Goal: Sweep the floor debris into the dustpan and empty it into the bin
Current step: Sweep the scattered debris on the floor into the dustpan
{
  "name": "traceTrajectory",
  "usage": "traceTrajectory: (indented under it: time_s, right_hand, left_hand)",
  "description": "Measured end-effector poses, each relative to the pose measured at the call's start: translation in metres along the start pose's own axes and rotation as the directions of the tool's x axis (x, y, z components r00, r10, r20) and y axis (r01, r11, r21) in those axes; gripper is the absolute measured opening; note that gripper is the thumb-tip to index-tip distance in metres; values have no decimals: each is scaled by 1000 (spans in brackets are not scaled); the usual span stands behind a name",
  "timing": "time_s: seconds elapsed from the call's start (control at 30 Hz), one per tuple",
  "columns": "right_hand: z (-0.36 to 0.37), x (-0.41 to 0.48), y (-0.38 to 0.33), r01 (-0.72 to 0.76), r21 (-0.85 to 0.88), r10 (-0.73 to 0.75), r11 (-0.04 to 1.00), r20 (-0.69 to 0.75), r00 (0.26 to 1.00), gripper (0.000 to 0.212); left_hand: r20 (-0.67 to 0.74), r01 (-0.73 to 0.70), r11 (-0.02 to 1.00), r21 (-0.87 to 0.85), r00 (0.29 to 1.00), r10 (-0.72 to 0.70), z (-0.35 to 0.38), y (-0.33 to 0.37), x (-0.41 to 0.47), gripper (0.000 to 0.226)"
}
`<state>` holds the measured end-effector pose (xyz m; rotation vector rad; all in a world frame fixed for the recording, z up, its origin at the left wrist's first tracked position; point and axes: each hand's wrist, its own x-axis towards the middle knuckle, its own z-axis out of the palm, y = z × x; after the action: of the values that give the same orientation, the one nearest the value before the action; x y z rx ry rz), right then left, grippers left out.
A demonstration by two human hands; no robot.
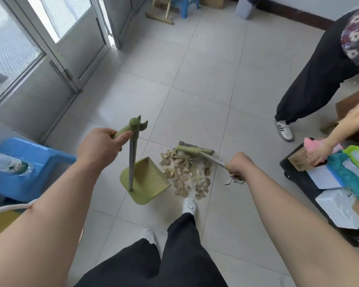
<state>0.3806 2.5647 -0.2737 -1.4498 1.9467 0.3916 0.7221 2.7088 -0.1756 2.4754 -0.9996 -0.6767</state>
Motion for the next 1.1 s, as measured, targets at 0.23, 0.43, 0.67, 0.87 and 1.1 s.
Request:
traceTrajectory:
  time_s: [0.23,0.43,0.67,0.87,1.1]
  right_hand:
    - [9,-56,-14,-40,355,29,934,37,999,16]
    - [19,-92,-47,-214,606,5,766,328,945,17]
    - [55,-104,-78,-434,632,-101,642,631,769,20]
    - [79,-96,-78,-520,667,-144,534,678,721,23]
    - [70,-66,-22,-513,629,-35,584,651,759,23]
  left_hand:
    - [1,-41,998,55,999,41,-17,-31,-21,54]
    - [-21,-2,997,72,1000,4,-33,-54,-35,53]
    - [-25,44,998,53,999,-42,-45,-81,-46,52]
    - [-49,65,993,96,997,-61,-43,-89,-58,51]
    - [-41,69,989,130,997,-64,-27,-78,-75,47]
